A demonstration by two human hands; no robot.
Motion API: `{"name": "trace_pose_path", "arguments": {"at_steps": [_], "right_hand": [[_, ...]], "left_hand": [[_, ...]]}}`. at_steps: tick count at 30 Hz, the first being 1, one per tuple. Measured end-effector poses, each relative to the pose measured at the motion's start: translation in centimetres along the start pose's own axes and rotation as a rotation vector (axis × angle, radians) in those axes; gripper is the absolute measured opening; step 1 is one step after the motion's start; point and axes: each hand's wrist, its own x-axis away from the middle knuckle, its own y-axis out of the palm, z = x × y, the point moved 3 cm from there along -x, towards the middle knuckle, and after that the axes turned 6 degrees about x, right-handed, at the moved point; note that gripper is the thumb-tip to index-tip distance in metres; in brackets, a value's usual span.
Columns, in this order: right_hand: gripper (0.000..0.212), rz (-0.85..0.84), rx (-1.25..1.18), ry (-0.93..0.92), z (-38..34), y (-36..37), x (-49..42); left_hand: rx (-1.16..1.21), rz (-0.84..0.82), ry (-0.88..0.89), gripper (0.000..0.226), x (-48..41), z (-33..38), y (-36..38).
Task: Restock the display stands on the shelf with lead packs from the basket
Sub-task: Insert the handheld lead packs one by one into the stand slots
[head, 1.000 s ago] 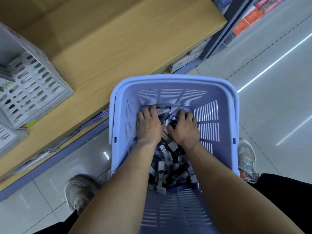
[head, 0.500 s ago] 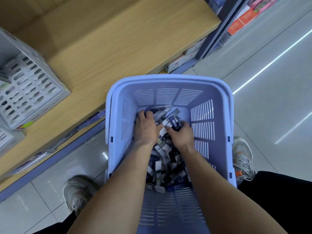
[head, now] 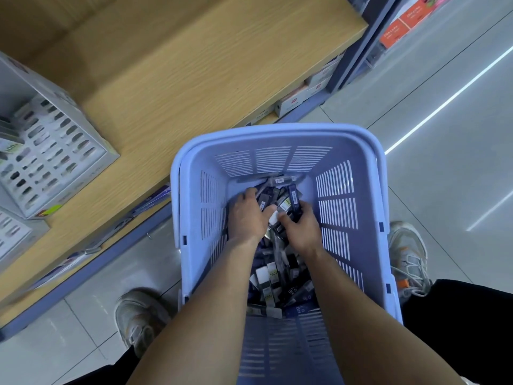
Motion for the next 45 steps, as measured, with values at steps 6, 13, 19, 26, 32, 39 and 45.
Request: {"name": "trace_pose_path", "arguments": {"at_steps": [6, 13, 19, 26, 32, 39, 45], "right_hand": [[0.045, -0.002, -0.177, 0.021, 0.2, 0.2, -0.2], [0.045, 0.154, -0.12, 0.066, -0.1, 0.8, -0.8], [0.046, 0.119, -0.125, 0.017, 0.7, 1.1, -1.4], [0.017, 0.075, -0.234, 0.003, 0.9, 0.8, -1.3], [0.023, -0.05, -0.297, -0.071, 0.3, 0.7, -1.0], [0.016, -0.114, -0.361, -0.144, -1.1, 0.0, 0.5], [0.011, -0.118, -0.341, -0.124, -1.0, 0.2, 0.2]], "left_hand": [[0.5, 0.008, -0.148, 0.056, 0.7, -1.5, 1.1], [0.634, -0.009, -0.153, 0.035, 0.3, -1.6, 1.8], [0.536, 0.012, -0.136, 0.051, 0.0, -1.1, 2.1], [0.582, -0.008, -0.135, 0.053, -0.4, -1.3, 2.5], [0.641, -0.103, -0.124, 0.049, -0.1, -1.0, 2.0], [0.775, -0.151, -0.135, 0.04, 0.0, -1.6, 1.6], [0.86, -0.177, -0.153, 0.033, 0.0, -1.3, 1.1]]}}
